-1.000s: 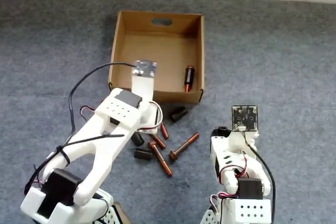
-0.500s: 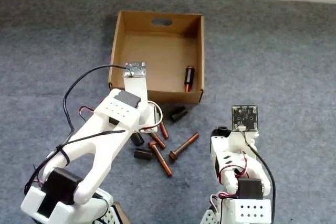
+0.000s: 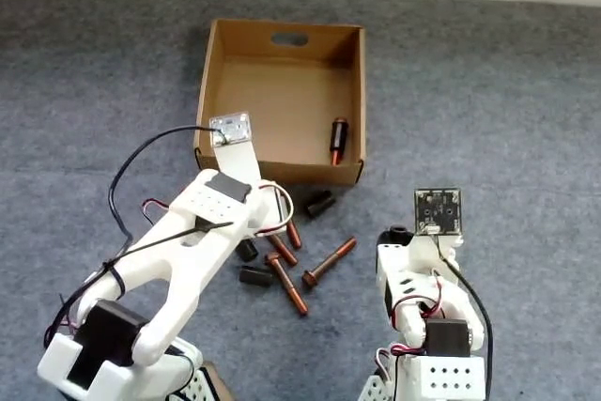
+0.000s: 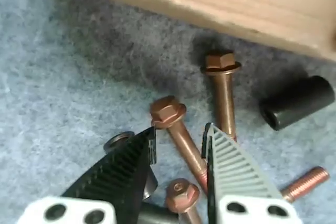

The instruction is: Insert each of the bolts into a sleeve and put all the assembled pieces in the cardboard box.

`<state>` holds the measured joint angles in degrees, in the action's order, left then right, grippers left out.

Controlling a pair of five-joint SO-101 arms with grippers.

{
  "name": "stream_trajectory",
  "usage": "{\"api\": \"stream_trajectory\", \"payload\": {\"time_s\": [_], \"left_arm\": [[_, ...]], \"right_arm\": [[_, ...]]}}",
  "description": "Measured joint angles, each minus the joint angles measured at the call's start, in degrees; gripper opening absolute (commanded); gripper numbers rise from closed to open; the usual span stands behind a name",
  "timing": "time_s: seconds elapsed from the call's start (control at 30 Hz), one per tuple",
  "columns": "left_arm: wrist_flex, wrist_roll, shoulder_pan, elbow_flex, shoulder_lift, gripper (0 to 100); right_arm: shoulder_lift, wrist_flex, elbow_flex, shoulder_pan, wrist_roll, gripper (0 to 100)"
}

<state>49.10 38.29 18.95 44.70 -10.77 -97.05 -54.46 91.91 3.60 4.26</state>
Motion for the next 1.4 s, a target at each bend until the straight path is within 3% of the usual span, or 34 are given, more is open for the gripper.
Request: {"api": "stream_trajectory", "payload": {"time_s": [0.5, 0.67, 1.13, 1.4], "left_arm": [[-0.4, 1.3, -0.9, -2.0, 9.9, 16], [0.5, 3.2, -0.9, -3.9, 11.4, 1], [1.3, 3.6, -0.7, -7.6, 12.1, 1], [12.9, 3.3, -1.3, -16.4, 12.2, 1]], "right_arm": [[0.0, 0.0, 0.0, 0.0, 0.0, 0.7], [0.0, 0.0, 0.0, 0.0, 0.0, 0.7], [0.0, 0.0, 0.0, 0.0, 0.0, 0.7], [0.0, 0.0, 0.0, 0.0, 0.0, 0.7]]}}
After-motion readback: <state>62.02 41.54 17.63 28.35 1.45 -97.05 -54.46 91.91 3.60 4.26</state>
